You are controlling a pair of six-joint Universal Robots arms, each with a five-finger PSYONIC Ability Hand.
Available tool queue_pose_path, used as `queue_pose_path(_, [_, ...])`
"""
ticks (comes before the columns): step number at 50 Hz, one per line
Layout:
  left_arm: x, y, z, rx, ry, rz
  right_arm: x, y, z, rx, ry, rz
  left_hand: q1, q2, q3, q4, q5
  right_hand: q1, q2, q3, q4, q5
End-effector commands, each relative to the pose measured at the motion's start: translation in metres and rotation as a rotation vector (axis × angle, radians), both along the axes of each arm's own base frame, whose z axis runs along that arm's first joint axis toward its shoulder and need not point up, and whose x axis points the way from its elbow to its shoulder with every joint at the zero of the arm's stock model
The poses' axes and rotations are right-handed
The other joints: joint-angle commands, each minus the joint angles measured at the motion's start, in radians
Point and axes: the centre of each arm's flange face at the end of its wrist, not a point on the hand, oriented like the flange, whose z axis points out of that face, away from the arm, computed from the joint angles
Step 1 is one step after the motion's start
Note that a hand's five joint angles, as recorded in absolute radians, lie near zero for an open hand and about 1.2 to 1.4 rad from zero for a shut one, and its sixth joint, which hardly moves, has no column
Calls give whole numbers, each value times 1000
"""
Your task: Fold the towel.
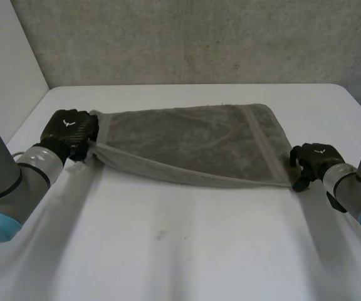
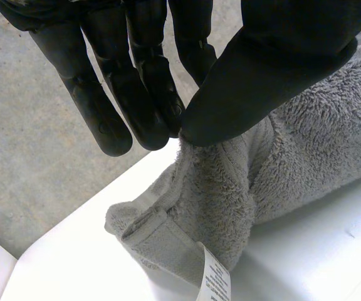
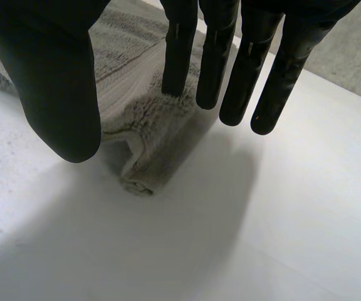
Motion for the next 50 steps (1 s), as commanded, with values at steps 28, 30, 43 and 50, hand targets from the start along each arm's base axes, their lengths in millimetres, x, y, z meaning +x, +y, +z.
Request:
queue_pose_path(28, [5,-4,-1,5,1,17,2,-19,1,-44,-4,11,197,179,181,179,183,874,778,801,796,805])
queue_pose_path(30, [5,-3,-1,9,-1,17,2,-19,5,-48,-11,29,197,179,181,179,183,874,778,801,796,805])
queue_pose_path(43, [24,55,-10,353,-238,-20,-33,39,49,186,377,303,197,179,181,179,183,874,778,801,796,805])
queue_pose_path(50, [34,106,14,421,-334,-111,-54,77,93,253,474,340,197,179,181,179,183,874,778,801,796,805])
